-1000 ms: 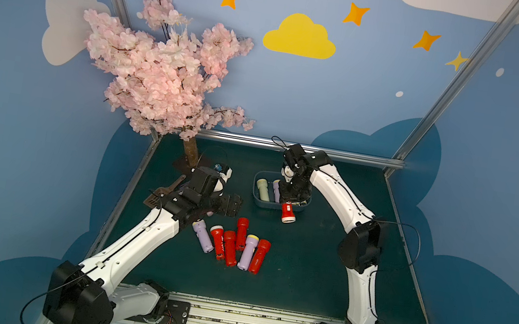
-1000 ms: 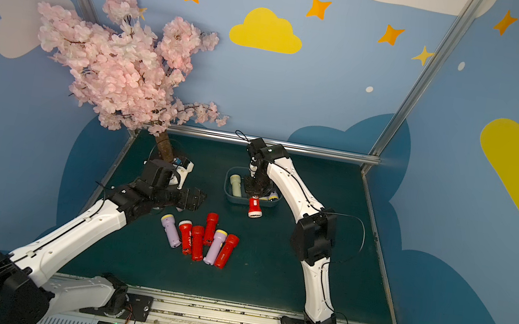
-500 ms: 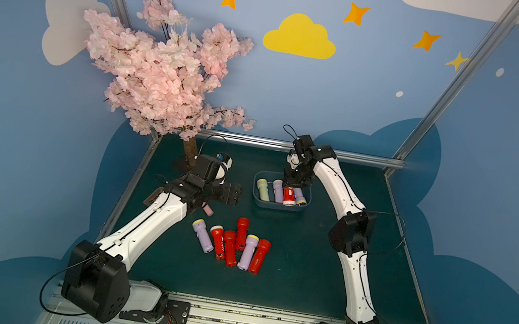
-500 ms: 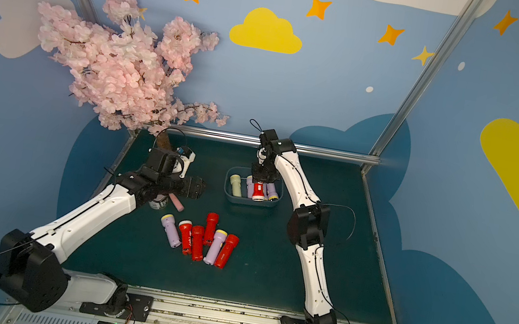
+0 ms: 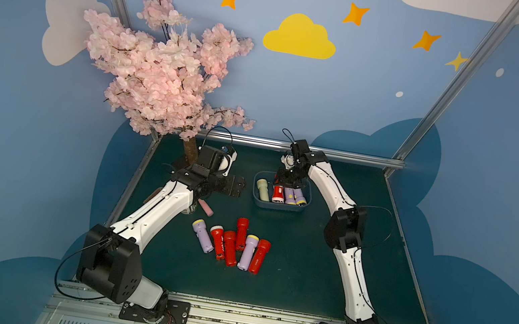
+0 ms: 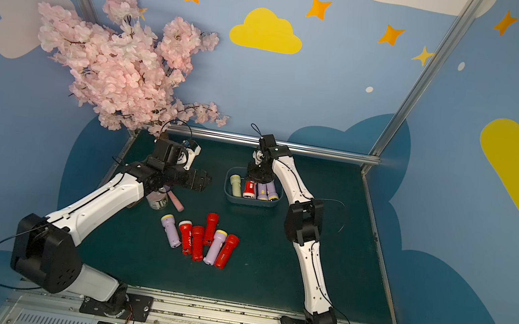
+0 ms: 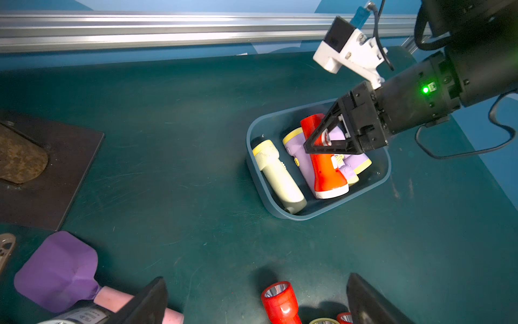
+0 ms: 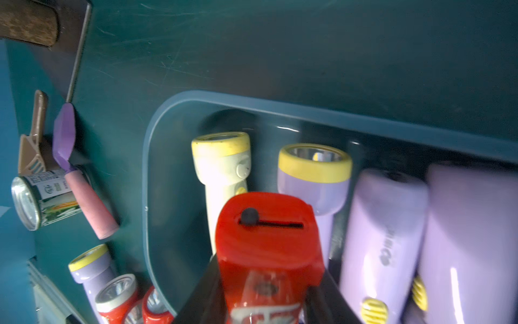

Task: Put the flashlights into the storage boxes
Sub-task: Place the flashlight at the storage box.

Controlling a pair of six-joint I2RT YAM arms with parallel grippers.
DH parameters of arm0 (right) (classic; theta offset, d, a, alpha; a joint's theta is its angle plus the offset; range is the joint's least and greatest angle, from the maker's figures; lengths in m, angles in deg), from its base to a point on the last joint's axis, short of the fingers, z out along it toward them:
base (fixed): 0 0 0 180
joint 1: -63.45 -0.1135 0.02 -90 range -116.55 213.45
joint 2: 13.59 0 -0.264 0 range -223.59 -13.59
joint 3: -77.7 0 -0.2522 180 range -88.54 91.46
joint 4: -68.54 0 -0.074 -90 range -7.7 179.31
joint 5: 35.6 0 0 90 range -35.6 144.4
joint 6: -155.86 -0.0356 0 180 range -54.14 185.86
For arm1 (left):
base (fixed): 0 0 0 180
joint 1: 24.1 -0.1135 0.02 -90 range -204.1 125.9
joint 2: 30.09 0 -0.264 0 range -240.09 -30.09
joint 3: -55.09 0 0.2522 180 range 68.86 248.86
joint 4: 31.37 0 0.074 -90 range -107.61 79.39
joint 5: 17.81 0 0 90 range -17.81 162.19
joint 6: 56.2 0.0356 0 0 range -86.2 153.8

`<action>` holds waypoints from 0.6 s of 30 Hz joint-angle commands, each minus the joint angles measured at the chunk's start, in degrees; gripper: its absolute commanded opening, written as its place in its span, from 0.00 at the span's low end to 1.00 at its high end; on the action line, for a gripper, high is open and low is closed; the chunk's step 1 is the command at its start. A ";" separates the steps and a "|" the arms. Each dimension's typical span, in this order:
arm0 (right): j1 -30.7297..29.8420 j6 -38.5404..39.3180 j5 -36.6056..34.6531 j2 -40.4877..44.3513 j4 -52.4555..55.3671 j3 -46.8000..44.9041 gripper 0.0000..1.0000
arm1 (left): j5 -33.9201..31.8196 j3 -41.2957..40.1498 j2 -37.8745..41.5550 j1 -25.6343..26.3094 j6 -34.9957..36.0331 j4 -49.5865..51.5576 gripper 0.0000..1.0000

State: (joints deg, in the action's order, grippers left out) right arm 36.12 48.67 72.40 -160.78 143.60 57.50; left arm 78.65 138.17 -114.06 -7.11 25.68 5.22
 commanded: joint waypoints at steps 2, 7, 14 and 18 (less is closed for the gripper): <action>-0.95 -0.76 1.42 -1.52 -1.30 1.71 0.37 | 2.30 1.01 -0.68 -0.72 1.04 -0.23 0.99; -2.74 0.36 -0.23 -2.86 0.03 1.53 0.40 | 2.76 -0.35 0.34 -1.00 1.40 -0.55 0.99; -2.89 -0.21 0.66 -2.21 -1.73 1.53 0.51 | 2.33 -3.63 4.47 -1.37 1.31 -1.05 0.99; -3.00 0.03 -0.97 -0.86 -0.70 1.55 0.52 | 2.25 -6.14 7.52 -1.60 1.24 -1.49 0.99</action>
State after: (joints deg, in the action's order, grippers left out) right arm 33.21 48.30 72.32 -163.47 142.44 57.61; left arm 80.36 133.17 -108.90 -8.29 26.33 4.78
